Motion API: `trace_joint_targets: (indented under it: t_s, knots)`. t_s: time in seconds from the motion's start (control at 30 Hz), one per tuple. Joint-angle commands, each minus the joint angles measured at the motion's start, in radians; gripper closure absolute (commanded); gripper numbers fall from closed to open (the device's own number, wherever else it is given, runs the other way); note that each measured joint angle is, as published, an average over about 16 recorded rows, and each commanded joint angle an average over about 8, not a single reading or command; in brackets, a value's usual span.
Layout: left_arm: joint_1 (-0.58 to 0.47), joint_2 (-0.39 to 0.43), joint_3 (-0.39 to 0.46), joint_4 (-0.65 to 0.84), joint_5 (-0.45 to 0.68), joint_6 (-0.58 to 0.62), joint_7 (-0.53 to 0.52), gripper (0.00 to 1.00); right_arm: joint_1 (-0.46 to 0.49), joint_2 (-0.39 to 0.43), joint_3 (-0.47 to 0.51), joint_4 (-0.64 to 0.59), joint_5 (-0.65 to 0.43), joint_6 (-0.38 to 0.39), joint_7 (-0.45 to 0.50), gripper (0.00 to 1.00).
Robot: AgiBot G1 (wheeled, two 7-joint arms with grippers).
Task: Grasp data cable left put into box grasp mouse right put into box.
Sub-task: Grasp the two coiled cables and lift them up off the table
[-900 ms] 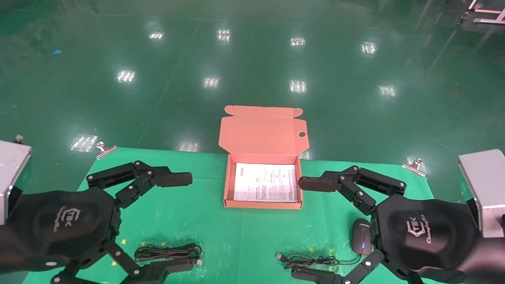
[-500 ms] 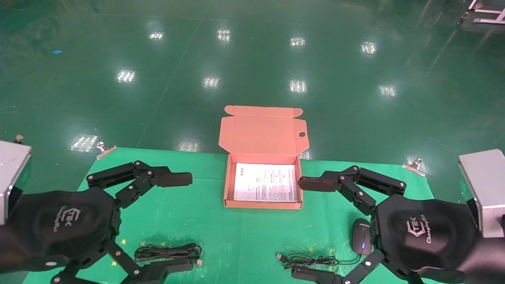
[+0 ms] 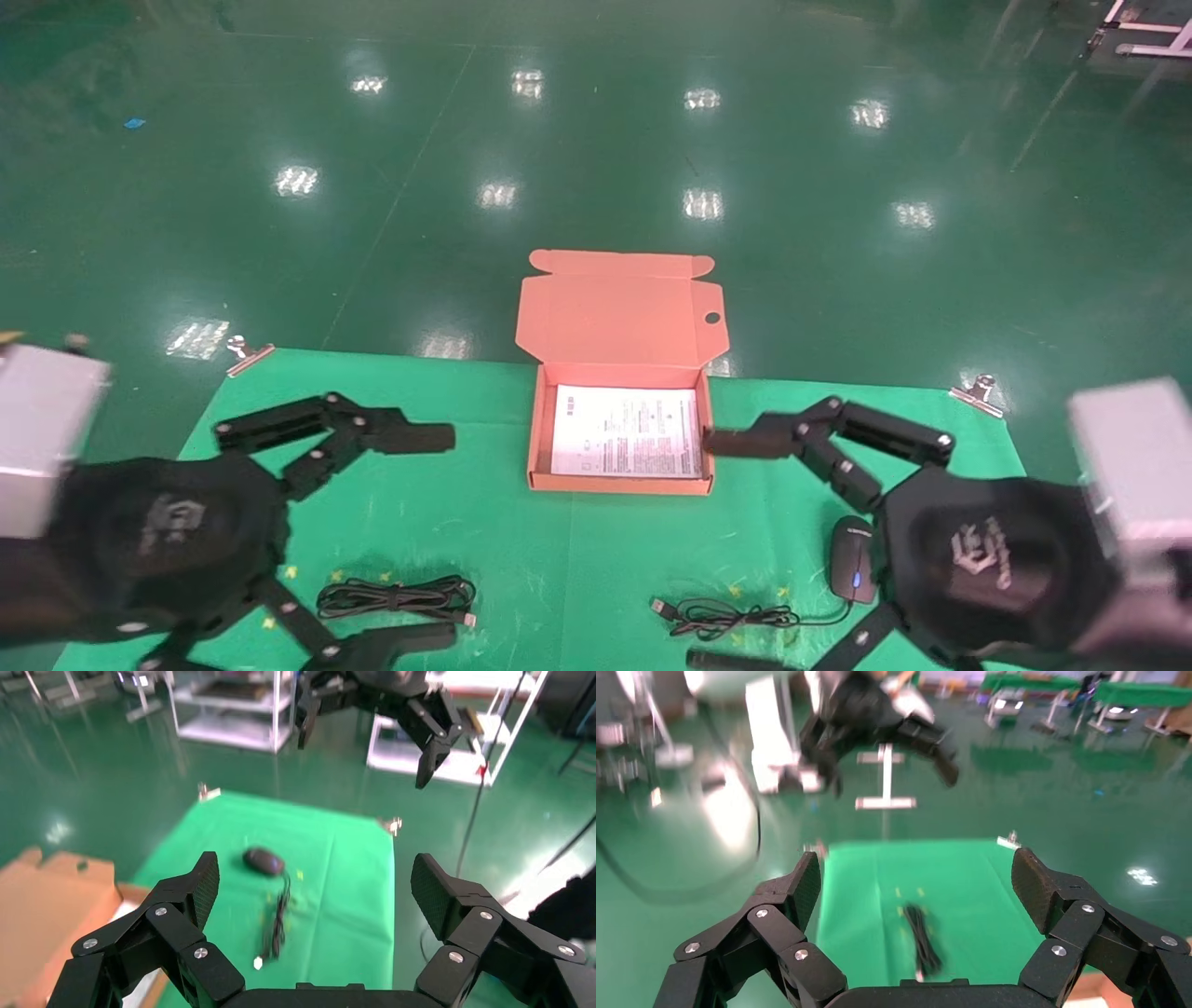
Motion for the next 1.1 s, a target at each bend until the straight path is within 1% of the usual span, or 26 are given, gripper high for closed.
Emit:
trace_joint_targets:
  t_s: [0.03, 0.23, 0.4, 0.57, 0.67, 0.87, 1.1]
  knots:
    - [-0.023, -0.001, 0.015, 0.002, 0.035, 0.006, -0.009, 0.00, 0.019, 0.002, -0.009, 0.011, -0.044, -0.007, -0.027, 0.00]
    - [-0.134, 0.040, 0.116, 0.055, 0.183, 0.051, -0.037, 0.00, 0.092, -0.018, -0.065, 0.027, -0.208, -0.029, -0.128, 0.00]
    - [-0.225, 0.069, 0.236, 0.071, 0.317, 0.066, -0.022, 0.00, 0.141, -0.041, -0.124, 0.038, -0.355, -0.032, -0.241, 0.00]
    - [-0.315, 0.106, 0.362, 0.091, 0.455, 0.064, 0.006, 0.00, 0.174, -0.071, -0.191, 0.045, -0.516, -0.015, -0.358, 0.00]
    - [-0.359, 0.139, 0.429, 0.118, 0.527, 0.061, 0.025, 0.00, 0.185, -0.096, -0.231, 0.047, -0.616, 0.007, -0.410, 0.00]
    - [-0.413, 0.208, 0.536, 0.196, 0.660, 0.042, 0.057, 0.00, 0.184, -0.149, -0.303, 0.047, -0.807, 0.068, -0.458, 0.00]
    - [-0.434, 0.273, 0.611, 0.240, 0.821, -0.018, 0.088, 0.00, 0.159, -0.206, -0.365, 0.039, -0.985, 0.141, -0.441, 0.00]
